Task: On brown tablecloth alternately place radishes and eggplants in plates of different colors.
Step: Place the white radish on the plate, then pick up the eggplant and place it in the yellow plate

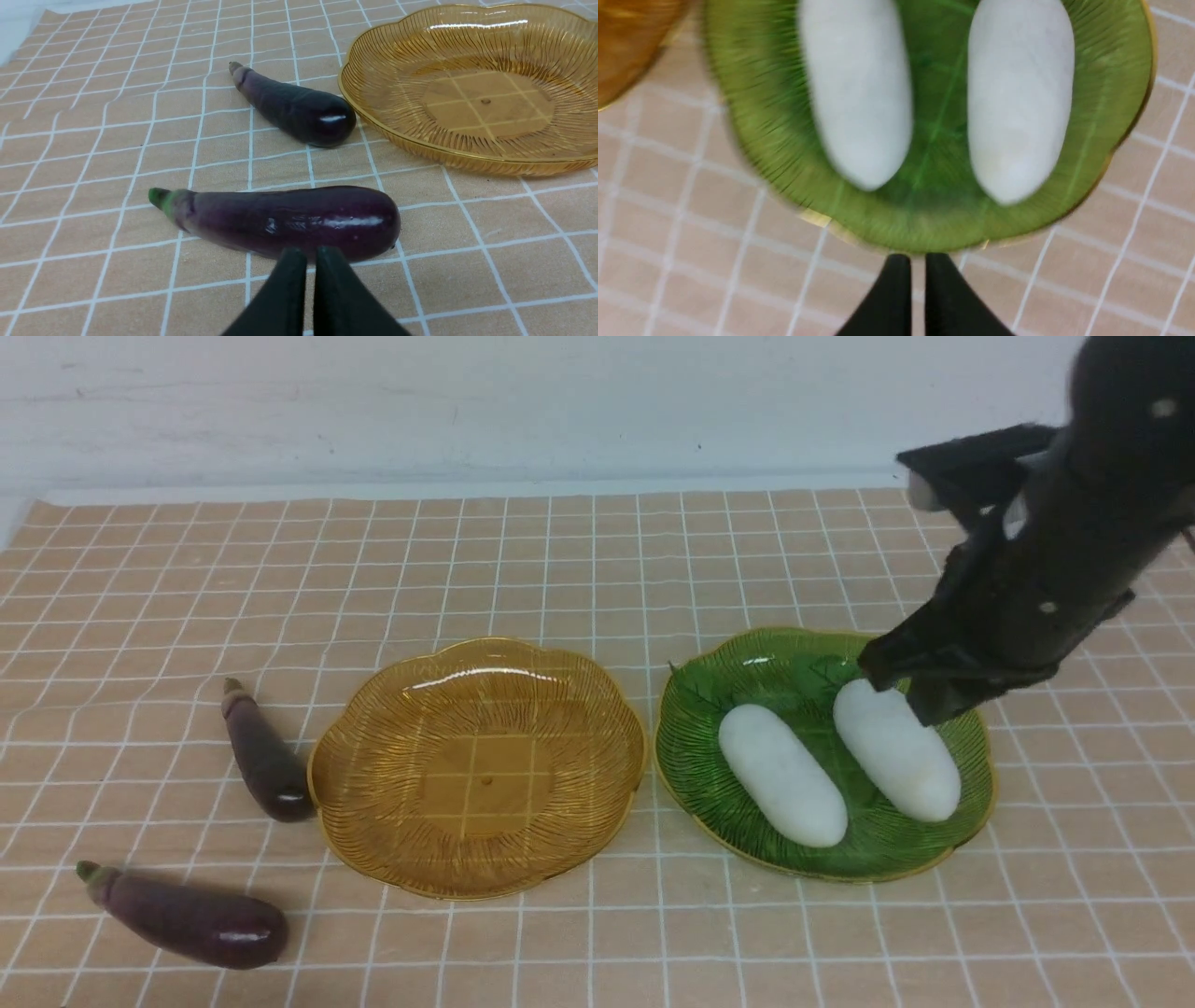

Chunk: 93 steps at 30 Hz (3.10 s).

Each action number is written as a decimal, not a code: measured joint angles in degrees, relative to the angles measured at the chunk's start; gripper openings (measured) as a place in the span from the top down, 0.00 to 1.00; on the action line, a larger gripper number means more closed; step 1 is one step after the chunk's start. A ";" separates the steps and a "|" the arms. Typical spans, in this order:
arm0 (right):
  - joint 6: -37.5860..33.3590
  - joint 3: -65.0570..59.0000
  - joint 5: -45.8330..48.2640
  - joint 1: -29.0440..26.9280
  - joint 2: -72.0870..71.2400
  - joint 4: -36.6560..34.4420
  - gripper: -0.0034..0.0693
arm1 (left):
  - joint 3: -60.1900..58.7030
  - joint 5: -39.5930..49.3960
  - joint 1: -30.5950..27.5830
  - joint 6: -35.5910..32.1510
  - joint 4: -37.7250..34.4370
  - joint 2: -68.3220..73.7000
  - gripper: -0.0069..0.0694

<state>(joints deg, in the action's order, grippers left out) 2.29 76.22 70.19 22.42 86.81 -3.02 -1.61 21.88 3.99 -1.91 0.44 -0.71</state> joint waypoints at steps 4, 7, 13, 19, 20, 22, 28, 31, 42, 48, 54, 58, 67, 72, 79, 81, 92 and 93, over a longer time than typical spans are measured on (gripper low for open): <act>-0.41 -11.49 -1.44 0.00 -15.34 -1.07 0.97 | 0.00 0.00 0.00 0.00 0.00 0.00 0.89; -0.51 -18.42 -7.21 0.00 -23.20 -1.13 0.97 | 0.00 0.00 0.00 -0.24 0.28 0.00 0.89; -1.58 -42.74 -32.81 0.00 -50.13 -1.45 0.97 | 0.00 -2.08 0.00 10.41 -16.05 0.00 0.89; -2.73 -51.31 -37.65 0.00 -65.28 -3.06 0.97 | 0.00 -6.03 0.00 19.71 -39.79 0.00 0.89; -3.09 -51.31 -37.65 0.00 -65.33 -3.11 0.97 | 0.00 -6.97 0.00 19.47 -40.80 0.00 0.89; -3.80 -51.31 -37.79 0.00 -65.39 -3.18 0.97 | 0.23 -10.77 0.00 17.82 -42.71 0.00 0.89; -6.30 -51.33 -38.35 0.00 -65.46 -3.01 0.97 | 10.49 -24.26 0.00 2.67 -46.96 2.80 0.91; -6.43 -51.33 -38.35 0.00 -65.46 -2.96 0.97 | 15.80 -18.61 0.00 -2.71 -49.64 12.70 0.91; -7.27 -51.33 -38.38 -0.22 -65.46 -2.79 0.97 | 38.22 18.25 0.00 -6.33 -32.53 64.61 0.91; -7.37 -51.33 -38.38 -0.28 -65.46 -2.79 0.97 | 59.48 23.61 0.00 12.49 -6.75 82.89 0.91; -7.47 -51.38 -38.38 -0.28 -65.46 -2.79 0.97 | 71.82 30.32 0.05 29.84 11.18 95.41 0.82; -7.52 -51.38 -38.38 -0.28 -65.46 -2.79 0.97 | 77.92 31.53 0.05 32.47 11.66 103.69 0.61; -7.52 -51.38 -38.38 -0.28 -65.46 -2.77 0.97 | 82.85 23.93 0.09 34.94 12.30 112.17 0.13; -7.52 -51.38 -38.38 -0.28 -65.46 -2.77 0.97 | 82.85 23.09 0.09 36.52 16.18 116.89 0.20; -7.52 -51.38 -38.38 -0.28 -65.46 -2.77 0.97 | 83.06 27.26 0.16 39.32 19.31 118.33 0.55; -7.52 -51.38 -38.38 -0.28 -65.46 -2.77 0.97 | 83.65 28.46 0.16 38.37 18.99 117.25 0.58; -7.52 -51.38 -38.38 -0.28 -65.46 -2.77 0.97 | 88.69 31.12 3.00 26.73 2.72 104.69 0.59; -7.52 -51.38 -38.38 -0.28 -65.46 -2.77 0.97 | 88.73 30.44 4.58 24.58 -0.44 104.03 0.59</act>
<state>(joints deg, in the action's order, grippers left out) -5.23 24.84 31.80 22.13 21.35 -5.80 87.12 52.32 8.58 22.67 0.00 103.31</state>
